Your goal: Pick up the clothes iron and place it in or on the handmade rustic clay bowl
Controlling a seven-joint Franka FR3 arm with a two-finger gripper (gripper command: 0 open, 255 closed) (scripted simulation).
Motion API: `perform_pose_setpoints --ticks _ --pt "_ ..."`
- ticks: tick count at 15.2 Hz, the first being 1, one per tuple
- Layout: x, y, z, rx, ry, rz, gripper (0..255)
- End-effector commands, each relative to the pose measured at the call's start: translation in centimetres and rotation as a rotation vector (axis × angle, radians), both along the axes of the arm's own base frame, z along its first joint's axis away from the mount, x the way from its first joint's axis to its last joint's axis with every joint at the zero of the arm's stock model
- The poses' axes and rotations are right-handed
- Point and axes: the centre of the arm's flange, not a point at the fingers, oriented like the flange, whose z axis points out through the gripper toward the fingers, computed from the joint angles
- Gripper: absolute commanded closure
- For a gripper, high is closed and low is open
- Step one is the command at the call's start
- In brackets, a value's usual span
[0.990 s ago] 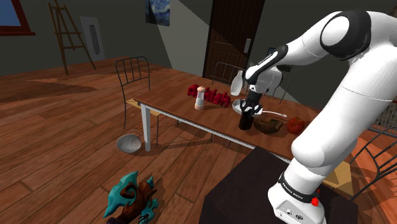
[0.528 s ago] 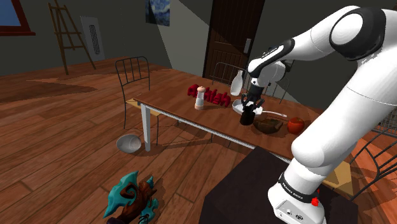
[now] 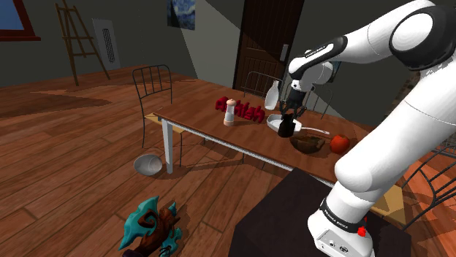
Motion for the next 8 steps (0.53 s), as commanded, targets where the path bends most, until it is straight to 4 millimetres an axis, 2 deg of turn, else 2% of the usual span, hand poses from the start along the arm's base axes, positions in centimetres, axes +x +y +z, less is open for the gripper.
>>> perform_pose_setpoints --ticks 1,6,8 --pt "0.0 0.0 1.0 0.0 0.0 0.0 255" --pt "0.0 0.0 3.3 0.0 0.0 0.0 255" --pt "-1.8 -1.9 3.8 0.0 0.0 0.0 255"
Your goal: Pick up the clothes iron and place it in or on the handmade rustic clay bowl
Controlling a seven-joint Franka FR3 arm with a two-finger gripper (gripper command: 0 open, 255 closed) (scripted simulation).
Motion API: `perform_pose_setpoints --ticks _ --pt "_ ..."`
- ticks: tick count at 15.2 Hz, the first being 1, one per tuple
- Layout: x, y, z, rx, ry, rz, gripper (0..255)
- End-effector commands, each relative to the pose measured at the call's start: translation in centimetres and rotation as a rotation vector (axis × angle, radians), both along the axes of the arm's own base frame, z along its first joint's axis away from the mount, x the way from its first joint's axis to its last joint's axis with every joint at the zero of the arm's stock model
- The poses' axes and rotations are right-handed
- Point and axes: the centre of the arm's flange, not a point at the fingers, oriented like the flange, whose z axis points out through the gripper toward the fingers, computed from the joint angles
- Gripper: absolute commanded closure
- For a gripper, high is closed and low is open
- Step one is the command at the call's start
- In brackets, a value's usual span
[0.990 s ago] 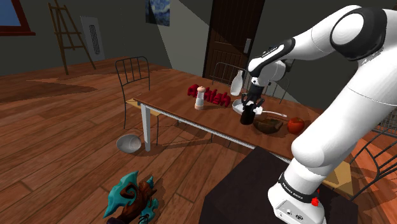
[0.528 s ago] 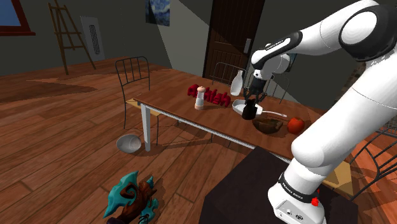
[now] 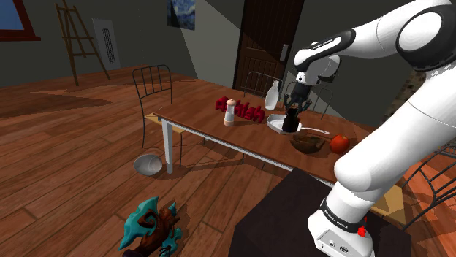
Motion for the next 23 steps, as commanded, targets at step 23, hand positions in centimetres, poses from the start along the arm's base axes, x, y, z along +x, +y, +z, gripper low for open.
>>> perform_pose_setpoints --ticks 23 --pt "-10.8 -11.3 -3.1 0.0 -0.001 0.0 255"
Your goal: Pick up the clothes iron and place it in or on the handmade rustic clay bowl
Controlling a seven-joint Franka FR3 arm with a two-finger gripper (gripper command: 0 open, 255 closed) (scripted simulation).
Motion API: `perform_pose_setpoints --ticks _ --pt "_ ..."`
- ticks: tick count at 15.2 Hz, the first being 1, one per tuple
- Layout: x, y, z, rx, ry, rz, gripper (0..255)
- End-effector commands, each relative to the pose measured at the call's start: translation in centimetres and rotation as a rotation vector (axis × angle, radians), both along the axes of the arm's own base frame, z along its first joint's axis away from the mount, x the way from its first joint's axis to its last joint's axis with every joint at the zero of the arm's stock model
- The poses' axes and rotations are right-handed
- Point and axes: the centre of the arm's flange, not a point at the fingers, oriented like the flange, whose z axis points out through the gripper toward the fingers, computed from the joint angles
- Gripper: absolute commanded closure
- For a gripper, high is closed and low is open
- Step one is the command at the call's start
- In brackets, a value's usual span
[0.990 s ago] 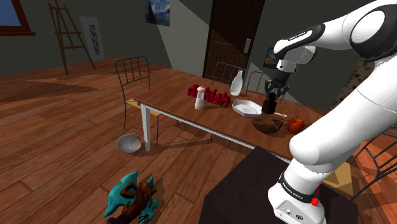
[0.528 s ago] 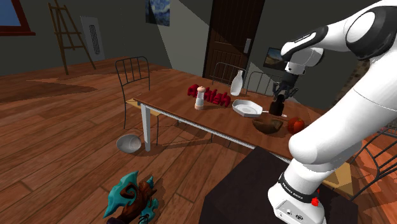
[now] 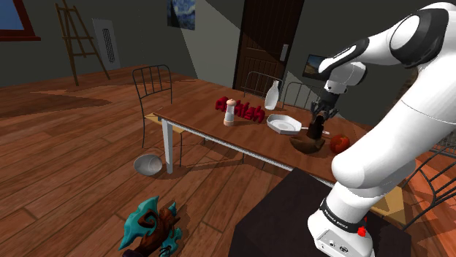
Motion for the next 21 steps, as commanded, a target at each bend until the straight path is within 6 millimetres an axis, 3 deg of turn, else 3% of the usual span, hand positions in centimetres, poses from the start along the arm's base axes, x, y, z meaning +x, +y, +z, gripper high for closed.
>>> perform_pose_setpoints --ticks 1,7,15,16,21 --pt "0.1 0.0 -1.0 -0.001 -0.001 0.0 255" --pt "0.1 0.0 -4.2 -0.001 -0.001 0.0 255" --pt "0.1 0.0 -4.4 -0.001 -0.001 0.0 255" --pt "0.1 0.0 -4.4 -0.001 -0.001 0.0 0" --pt "0.1 0.0 -4.4 -0.001 -0.001 0.0 0"
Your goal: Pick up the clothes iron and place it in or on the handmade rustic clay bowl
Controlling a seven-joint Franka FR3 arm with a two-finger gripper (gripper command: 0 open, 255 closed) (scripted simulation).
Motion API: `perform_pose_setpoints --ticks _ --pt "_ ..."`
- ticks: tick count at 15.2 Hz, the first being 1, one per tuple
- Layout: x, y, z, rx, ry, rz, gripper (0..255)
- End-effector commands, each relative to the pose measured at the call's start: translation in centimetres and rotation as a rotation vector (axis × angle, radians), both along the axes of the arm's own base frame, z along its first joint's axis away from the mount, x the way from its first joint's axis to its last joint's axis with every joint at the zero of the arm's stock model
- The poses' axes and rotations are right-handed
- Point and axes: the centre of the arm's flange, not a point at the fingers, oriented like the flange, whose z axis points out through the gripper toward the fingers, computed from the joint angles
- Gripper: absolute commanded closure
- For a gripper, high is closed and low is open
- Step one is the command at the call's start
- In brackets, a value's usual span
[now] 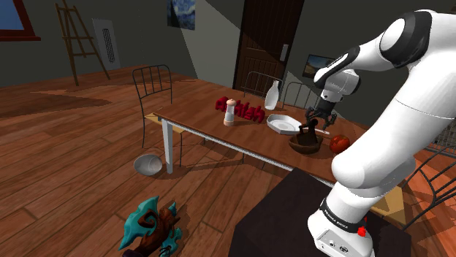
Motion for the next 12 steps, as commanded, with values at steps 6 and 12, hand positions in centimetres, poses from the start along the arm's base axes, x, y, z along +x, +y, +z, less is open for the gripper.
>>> perform_pose_setpoints --ticks 6,12 --pt "-0.2 -0.6 5.0 0.0 0.0 0.0 0" --pt "-0.2 -0.6 5.0 0.0 0.0 0.0 0"
